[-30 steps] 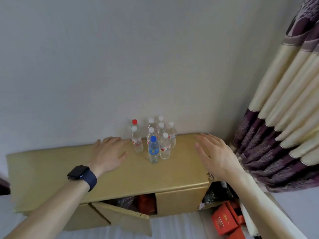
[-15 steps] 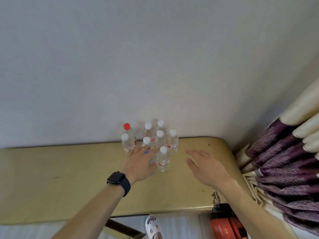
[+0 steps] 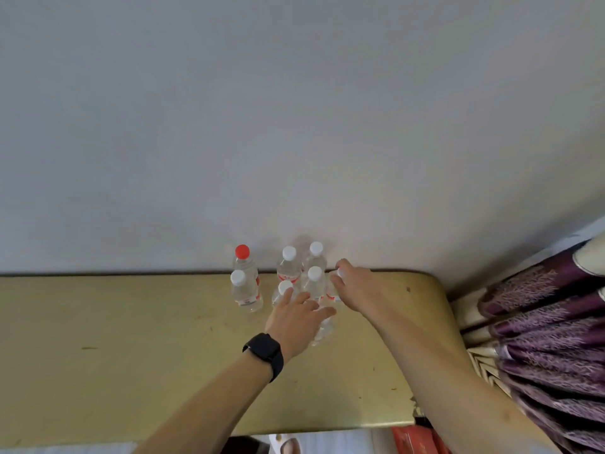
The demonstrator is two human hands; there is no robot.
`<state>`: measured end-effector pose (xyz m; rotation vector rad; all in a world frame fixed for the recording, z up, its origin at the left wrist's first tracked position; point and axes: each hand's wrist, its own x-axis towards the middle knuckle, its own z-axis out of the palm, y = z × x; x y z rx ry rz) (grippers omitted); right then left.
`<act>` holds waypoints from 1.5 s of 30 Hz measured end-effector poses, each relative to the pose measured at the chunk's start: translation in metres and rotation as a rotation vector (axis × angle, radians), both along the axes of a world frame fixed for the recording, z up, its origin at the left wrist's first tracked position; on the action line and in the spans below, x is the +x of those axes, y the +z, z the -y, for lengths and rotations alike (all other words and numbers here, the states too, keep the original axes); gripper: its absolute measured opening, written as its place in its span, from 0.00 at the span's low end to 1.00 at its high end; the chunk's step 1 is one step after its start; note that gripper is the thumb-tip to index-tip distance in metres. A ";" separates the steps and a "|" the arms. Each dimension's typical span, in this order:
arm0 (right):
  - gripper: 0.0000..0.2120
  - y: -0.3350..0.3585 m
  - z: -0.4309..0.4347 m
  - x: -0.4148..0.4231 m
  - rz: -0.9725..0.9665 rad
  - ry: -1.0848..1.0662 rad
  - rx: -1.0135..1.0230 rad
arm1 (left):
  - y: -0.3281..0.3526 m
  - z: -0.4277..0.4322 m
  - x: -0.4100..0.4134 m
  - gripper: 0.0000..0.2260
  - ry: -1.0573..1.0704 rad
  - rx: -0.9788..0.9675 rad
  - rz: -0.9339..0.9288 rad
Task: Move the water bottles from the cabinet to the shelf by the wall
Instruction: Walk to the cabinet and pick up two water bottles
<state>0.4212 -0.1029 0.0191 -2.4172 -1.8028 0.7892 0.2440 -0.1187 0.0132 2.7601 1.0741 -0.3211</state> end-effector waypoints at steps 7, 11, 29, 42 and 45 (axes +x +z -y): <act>0.12 -0.014 0.036 0.042 -0.037 -0.053 0.037 | -0.015 -0.004 0.017 0.19 -0.019 0.043 -0.020; 0.08 -0.010 0.084 0.069 -0.159 -0.154 0.009 | -0.011 -0.003 0.025 0.17 -0.022 0.051 -0.023; 0.17 -0.012 0.147 0.069 -0.137 -0.054 -0.099 | 0.005 0.020 0.059 0.18 0.110 -0.194 -0.063; 0.24 -0.028 0.173 0.047 0.068 -0.050 -0.040 | -0.022 0.058 0.076 0.25 0.433 -0.121 -0.026; 0.23 -0.027 0.181 0.053 0.094 -0.039 -0.017 | -0.024 0.059 0.069 0.18 0.397 -0.219 0.065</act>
